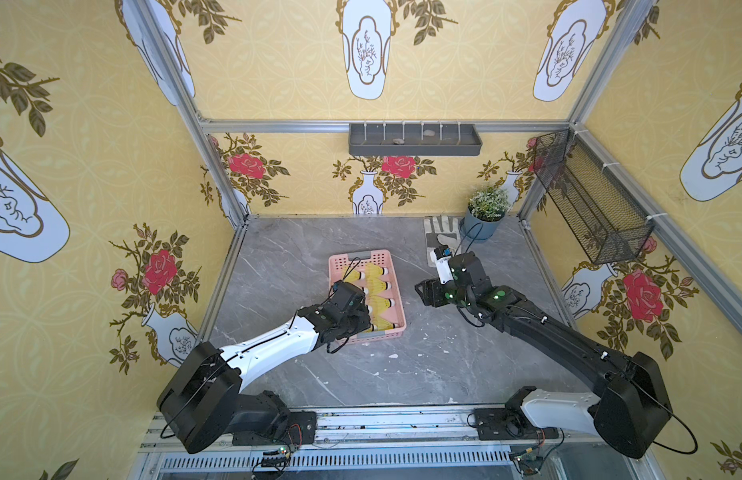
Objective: Put the shuttlecocks into the storage box
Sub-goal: Place the shuttlecock in the storage box, then reset both arms
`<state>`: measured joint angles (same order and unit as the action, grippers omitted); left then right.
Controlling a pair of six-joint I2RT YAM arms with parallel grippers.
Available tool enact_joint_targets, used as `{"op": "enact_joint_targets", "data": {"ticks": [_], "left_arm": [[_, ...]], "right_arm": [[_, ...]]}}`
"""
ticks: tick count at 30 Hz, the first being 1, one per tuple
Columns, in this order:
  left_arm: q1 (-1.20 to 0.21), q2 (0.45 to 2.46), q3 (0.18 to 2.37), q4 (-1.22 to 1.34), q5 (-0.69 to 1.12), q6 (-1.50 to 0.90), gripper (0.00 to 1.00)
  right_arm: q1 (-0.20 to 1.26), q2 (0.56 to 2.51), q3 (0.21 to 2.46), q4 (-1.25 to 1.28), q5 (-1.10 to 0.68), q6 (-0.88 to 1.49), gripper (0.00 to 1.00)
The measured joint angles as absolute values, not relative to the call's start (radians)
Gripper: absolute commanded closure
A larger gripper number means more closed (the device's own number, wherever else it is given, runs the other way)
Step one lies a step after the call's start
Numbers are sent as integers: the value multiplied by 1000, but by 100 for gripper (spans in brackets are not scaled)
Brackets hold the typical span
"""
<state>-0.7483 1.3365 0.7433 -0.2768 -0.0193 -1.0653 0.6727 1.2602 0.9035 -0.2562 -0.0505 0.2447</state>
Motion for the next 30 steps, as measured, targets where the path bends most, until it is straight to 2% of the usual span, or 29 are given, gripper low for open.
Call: {"op": "enact_joint_targets", "data": {"ticks": [9,19,24,30], "left_arm": [[-754,1271,765,-367,-101,-1048,43],[-755,1111,773,-477,-293,-983,31],[-754,1029,773,-506,-415,-876,23],[-710,960,762,-482,-571,-691,18]], "right_arm": [[673,1248,889,-256,8,268,25],[660,1211,846,-258,224,344,25],[630,1201,840,-260,348,385,25],[527,1179,821,-260,432,426,25]]}}
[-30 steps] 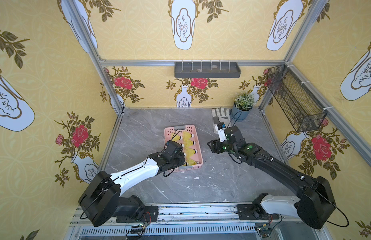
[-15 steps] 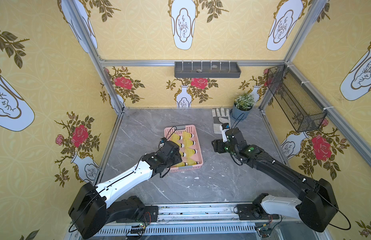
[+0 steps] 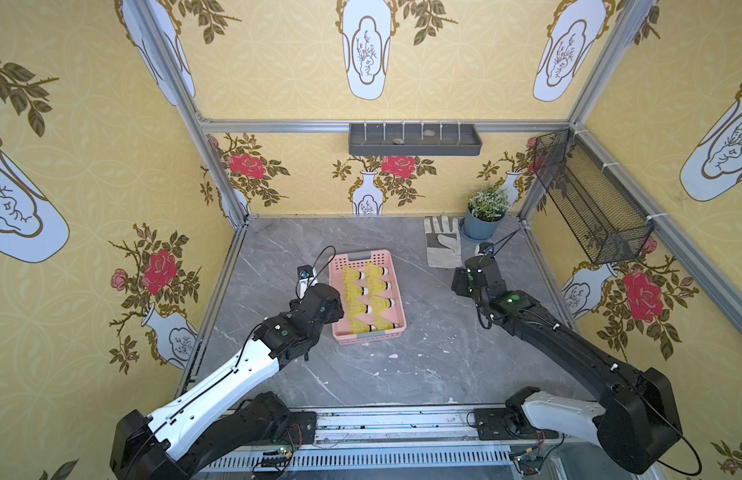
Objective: Put the shuttlecocks into the storage box
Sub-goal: Reset both arms
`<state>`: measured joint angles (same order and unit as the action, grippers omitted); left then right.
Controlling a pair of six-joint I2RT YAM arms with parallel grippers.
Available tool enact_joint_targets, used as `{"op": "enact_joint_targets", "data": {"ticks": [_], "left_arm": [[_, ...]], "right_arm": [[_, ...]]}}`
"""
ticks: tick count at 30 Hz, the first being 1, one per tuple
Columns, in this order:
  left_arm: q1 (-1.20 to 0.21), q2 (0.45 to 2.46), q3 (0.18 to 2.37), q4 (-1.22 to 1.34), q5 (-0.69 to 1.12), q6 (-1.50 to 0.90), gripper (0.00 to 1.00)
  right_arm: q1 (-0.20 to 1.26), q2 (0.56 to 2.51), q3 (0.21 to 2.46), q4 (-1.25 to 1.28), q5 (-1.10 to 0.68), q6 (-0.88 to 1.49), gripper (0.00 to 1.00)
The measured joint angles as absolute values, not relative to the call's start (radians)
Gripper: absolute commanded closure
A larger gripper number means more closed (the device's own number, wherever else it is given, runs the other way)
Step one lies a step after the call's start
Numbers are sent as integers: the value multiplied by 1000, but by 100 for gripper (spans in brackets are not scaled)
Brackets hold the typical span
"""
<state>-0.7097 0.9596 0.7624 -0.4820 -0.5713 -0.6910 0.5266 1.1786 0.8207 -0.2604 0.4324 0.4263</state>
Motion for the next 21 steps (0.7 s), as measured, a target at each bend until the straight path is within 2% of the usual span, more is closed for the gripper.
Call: {"op": "enact_joint_targets", "data": {"ticks": [9,21], "left_arm": [[-591,895,628,-248,-683,-438,12],[-492,925,433,241,-777,-126,4]], "right_arm": [[340,1117,749,-226,470,418,22],[137,1083,581,-50,480,392,14]]}}
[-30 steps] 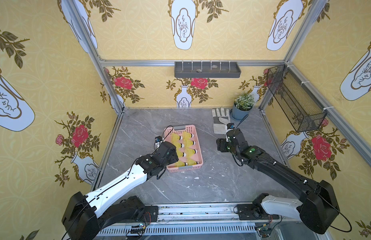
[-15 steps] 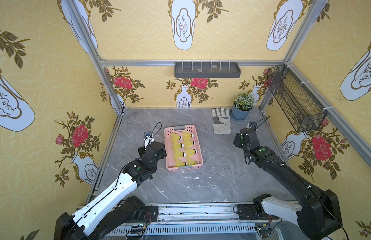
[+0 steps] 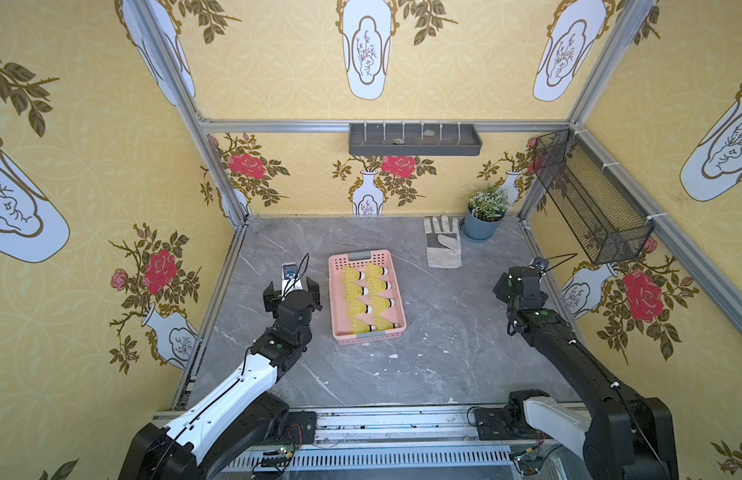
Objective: Put the shuttlecocks into the storage box
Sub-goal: Reset both arms
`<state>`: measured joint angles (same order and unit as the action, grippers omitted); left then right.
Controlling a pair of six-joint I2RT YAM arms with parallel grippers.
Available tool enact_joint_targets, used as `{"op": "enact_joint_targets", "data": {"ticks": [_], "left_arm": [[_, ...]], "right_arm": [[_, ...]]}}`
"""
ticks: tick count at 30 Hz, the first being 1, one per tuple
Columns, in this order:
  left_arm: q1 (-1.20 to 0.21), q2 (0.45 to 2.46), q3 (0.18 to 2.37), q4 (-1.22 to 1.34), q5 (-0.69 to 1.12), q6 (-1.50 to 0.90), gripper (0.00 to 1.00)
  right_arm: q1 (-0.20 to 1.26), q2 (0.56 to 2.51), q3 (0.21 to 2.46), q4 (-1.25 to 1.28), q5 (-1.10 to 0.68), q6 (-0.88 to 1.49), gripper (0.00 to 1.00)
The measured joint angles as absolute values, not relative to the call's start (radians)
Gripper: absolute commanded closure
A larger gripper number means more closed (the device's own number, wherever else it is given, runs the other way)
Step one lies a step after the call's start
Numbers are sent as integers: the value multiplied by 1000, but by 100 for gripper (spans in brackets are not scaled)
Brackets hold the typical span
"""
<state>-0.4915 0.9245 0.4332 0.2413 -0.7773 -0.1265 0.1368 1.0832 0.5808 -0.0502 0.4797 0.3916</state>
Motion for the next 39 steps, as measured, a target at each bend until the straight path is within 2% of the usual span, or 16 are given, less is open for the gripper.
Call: {"op": "enact_joint_targets", "data": {"ticks": [8,15,29,39], "left_arm": [[-377,980,350,462,-730,-37,0],[-268,1026,311,565,-587,-25,0],[-98,1100,311,628,-262,-87,0],[-49,1066,377,516,-192,-58,0]], "right_arm": [[12,1101,470,121,422,362,8],[-59,1124,381,318,322,309,7],[-66,1182,294,606,187,175,6],[-66,1227,291,615,147,134,6]]}}
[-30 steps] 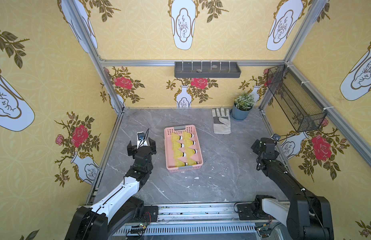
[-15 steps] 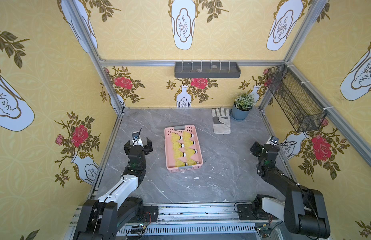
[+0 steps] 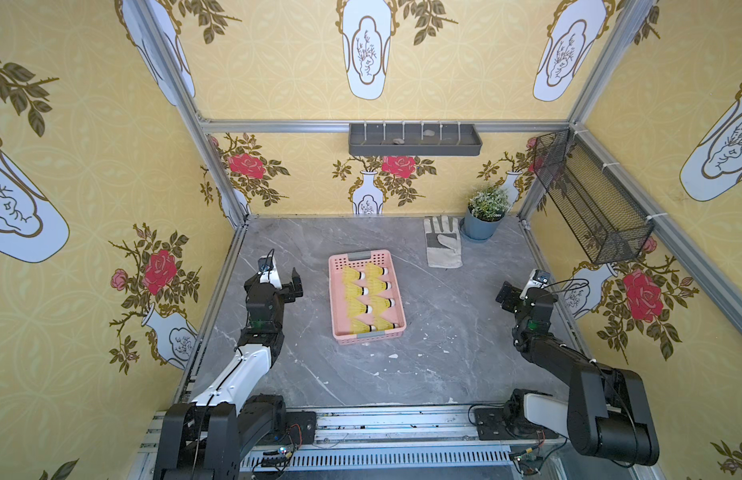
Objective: Put the shuttlecocks into the storage box
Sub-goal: Reset both arms
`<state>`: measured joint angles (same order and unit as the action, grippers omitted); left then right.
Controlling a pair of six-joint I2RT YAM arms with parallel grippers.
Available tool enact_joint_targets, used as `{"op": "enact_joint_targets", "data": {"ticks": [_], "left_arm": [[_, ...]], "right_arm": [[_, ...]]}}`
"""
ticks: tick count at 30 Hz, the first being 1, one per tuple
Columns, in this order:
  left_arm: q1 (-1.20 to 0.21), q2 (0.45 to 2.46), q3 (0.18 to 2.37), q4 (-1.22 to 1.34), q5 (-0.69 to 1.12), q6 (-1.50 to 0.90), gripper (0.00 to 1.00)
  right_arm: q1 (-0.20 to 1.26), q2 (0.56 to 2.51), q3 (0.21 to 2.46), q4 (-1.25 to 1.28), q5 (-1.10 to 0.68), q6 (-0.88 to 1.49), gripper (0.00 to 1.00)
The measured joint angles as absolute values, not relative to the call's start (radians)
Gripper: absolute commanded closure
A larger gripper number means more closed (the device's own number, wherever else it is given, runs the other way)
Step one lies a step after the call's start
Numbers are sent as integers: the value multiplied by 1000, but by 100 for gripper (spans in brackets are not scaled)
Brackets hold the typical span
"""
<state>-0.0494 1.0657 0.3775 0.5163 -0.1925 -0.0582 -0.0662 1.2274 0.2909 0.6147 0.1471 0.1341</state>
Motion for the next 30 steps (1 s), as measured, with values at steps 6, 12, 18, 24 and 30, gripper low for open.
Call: {"op": "enact_joint_targets", "data": {"ticks": [6,12,18,24,30], "left_arm": [[48,1047,279,542,-117,-19,0],[104,1090,227,636,21,-19,0],[106,1185,169,771,121,4,0],[106,1265,150,885,180,24,0],[106,1277,162,920,146,19,0]], "right_arm": [[-66,1270,264,683,125,127,6],[-66,1306,230,766,84,104,0],[-66,1337,206,832,47,84,3],[-66,1384,202,889,27,78,3],[-66,1415,199,924,10,77,2]]}}
